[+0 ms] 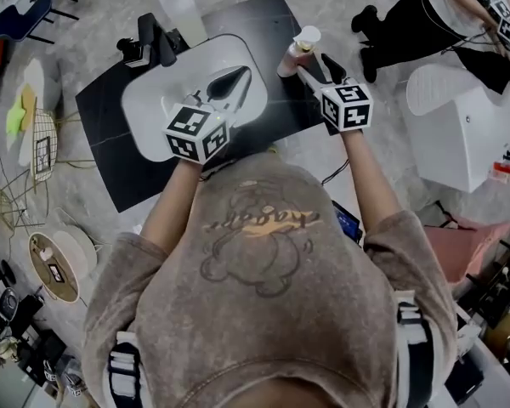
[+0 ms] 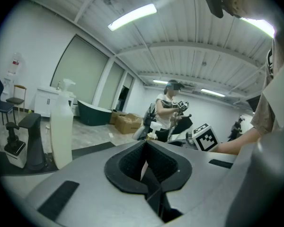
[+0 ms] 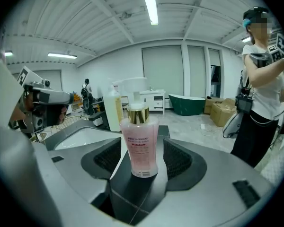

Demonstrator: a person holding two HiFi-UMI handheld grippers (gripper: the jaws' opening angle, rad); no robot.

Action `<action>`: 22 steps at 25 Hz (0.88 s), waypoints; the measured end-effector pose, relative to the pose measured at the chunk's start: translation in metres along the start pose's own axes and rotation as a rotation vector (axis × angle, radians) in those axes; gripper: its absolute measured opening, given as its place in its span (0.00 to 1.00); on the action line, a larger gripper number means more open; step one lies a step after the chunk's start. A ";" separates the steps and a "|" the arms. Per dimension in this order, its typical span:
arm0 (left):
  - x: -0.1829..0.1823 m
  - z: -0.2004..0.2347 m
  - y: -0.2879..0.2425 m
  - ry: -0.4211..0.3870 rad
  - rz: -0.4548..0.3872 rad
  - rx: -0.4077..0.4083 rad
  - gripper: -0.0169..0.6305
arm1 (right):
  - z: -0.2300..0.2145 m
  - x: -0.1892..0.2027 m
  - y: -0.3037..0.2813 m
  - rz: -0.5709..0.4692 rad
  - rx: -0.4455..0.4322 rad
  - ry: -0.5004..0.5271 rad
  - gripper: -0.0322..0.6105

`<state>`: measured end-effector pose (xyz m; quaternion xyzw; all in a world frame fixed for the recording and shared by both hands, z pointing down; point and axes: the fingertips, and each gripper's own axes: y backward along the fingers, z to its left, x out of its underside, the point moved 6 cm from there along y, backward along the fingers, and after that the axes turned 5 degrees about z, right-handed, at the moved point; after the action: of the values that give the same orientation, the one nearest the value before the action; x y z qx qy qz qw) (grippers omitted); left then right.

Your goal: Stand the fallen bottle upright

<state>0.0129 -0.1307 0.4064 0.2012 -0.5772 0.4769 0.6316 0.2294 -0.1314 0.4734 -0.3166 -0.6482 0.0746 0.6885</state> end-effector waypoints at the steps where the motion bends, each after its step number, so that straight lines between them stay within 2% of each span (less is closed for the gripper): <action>1: -0.002 -0.001 0.000 -0.002 -0.004 0.006 0.05 | 0.000 -0.003 0.006 -0.006 -0.003 -0.005 0.46; 9: -0.013 -0.008 -0.003 -0.018 -0.014 0.063 0.05 | 0.009 -0.017 0.055 -0.061 -0.042 -0.020 0.45; 16: -0.031 -0.019 0.004 -0.050 -0.005 0.148 0.06 | 0.022 -0.028 0.094 -0.137 -0.064 -0.084 0.45; 22: -0.026 -0.017 0.011 -0.079 0.011 0.141 0.06 | 0.025 -0.025 0.117 -0.181 -0.059 -0.121 0.43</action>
<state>0.0158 -0.1214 0.3743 0.2605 -0.5677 0.5114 0.5902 0.2387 -0.0436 0.3891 -0.2719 -0.7164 0.0120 0.6424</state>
